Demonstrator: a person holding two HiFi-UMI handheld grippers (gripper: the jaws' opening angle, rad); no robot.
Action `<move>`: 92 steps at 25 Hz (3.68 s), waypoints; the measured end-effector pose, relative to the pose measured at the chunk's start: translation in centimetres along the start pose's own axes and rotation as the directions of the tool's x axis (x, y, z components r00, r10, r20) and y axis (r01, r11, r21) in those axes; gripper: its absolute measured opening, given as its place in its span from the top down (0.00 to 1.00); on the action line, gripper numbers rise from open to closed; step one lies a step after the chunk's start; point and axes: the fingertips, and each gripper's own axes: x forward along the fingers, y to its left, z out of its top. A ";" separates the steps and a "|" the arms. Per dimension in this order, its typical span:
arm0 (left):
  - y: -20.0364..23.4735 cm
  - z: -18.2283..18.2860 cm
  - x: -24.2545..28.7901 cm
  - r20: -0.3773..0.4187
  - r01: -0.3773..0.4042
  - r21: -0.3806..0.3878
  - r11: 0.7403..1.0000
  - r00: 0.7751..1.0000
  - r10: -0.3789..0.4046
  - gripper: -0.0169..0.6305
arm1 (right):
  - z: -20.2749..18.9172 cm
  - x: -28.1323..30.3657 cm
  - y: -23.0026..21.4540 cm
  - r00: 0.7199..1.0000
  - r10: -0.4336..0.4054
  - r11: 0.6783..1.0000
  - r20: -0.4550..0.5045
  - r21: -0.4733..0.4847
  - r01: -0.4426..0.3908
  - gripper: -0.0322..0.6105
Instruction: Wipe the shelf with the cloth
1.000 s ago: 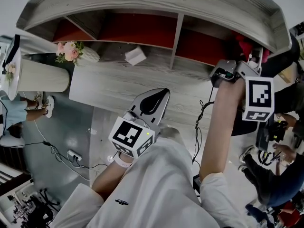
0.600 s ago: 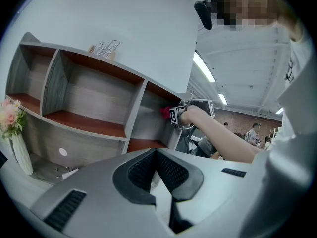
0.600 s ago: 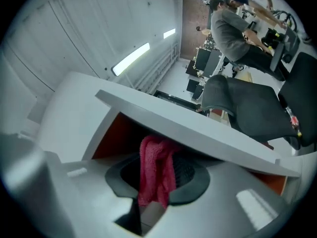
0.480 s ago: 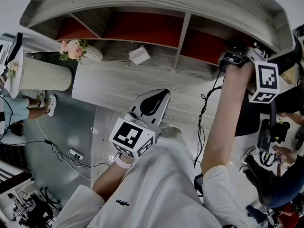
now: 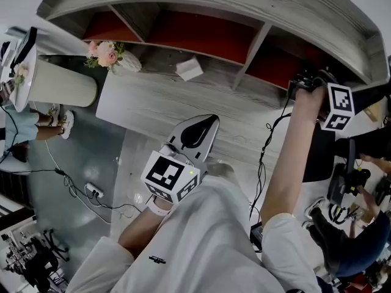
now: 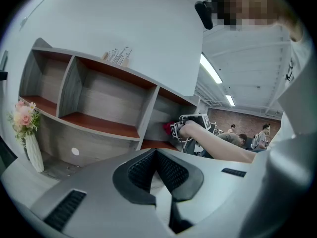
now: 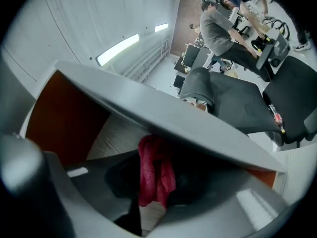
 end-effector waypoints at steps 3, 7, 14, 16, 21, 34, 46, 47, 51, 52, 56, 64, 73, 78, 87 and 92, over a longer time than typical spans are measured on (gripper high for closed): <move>0.0 0.2 0.1 0.001 0.003 0.000 1.000 1.000 -0.003 0.97 | -0.8 0.2 -2.1 0.996 -0.063 0.998 -0.056 0.016 0.064 0.79; -0.5 -0.2 0.7 -0.010 0.021 0.002 1.000 1.000 -0.021 0.97 | -2.9 0.3 -5.5 0.972 -0.188 0.982 -0.144 -0.011 0.188 0.79; -1.9 -0.9 1.6 -0.033 0.052 0.009 0.999 0.998 -0.052 0.97 | -4.4 0.5 -8.5 0.944 -0.257 0.966 -0.207 -0.041 0.254 0.79; -2.2 -0.9 1.6 -0.035 0.051 0.008 0.999 0.998 -0.050 0.97 | -4.8 0.5 -8.7 0.930 -0.299 0.954 -0.213 -0.080 0.288 0.79; -2.3 -0.9 1.6 -0.039 0.043 0.005 0.999 0.998 -0.043 0.97 | -8.2 0.3 -7.9 0.883 -0.337 0.941 -0.328 -0.163 0.298 0.79; -1.0 -1.0 0.4 -0.033 0.007 -0.006 1.000 0.999 -0.007 0.97 | -17.2 0.4 -3.7 0.774 -0.262 0.953 -0.577 -0.283 0.111 0.79; -1.0 -1.6 -0.3 -0.065 0.019 0.008 1.000 0.998 -0.019 0.97 | -24.2 -0.5 -0.1 0.550 -0.022 0.991 -0.835 -0.092 -0.100 0.79; -1.0 -1.6 -0.3 -0.066 0.020 0.010 1.000 0.998 -0.019 0.97 | -24.2 -0.5 0.1 0.547 0.003 0.993 -0.837 -0.060 -0.098 0.79; -1.3 -1.9 -0.5 -0.074 0.024 0.018 1.000 0.997 -0.022 0.97 | -23.4 -0.9 1.9 0.542 0.158 0.985 -0.825 0.094 -0.145 0.79; -1.5 -2.0 -0.4 -0.076 0.026 0.020 0.999 0.997 -0.025 0.97 | -23.0 -0.9 2.6 0.547 0.206 0.976 -0.811 0.135 -0.168 0.79; -2.3 -2.1 -0.3 -0.083 0.043 0.026 0.999 0.996 -0.041 0.97 | -21.2 -1.3 5.6 0.556 0.389 0.920 -0.734 0.281 -0.273 0.79; -3.6 -2.0 0.0 -0.082 0.064 0.046 0.997 0.995 -0.060 0.97 | -17.6 -2.9 11.6 0.528 0.597 0.800 -0.604 0.398 -0.449 0.79; -3.8 -1.6 0.0 -0.069 0.063 0.046 0.997 0.996 -0.059 0.97 | -14.7 -5.6 15.5 0.412 0.815 0.577 -0.408 0.647 -0.499 0.79; -4.0 -1.8 0.4 -0.073 0.068 0.042 0.997 0.995 -0.065 0.97 | -14.4 -7.7 15.5 0.319 0.849 0.529 -0.422 0.685 -0.501 0.79; -4.7 -2.2 1.8 -0.087 0.095 0.033 0.995 0.992 -0.092 0.97 | -19.9 -7.0 6.3 0.371 0.489 0.852 -0.789 0.339 -0.399 0.79; -4.7 -2.2 2.2 -0.086 0.095 0.033 0.995 0.992 -0.092 0.97 | -22.7 -5.8 2.5 0.386 0.270 0.902 -0.882 0.091 -0.422 0.79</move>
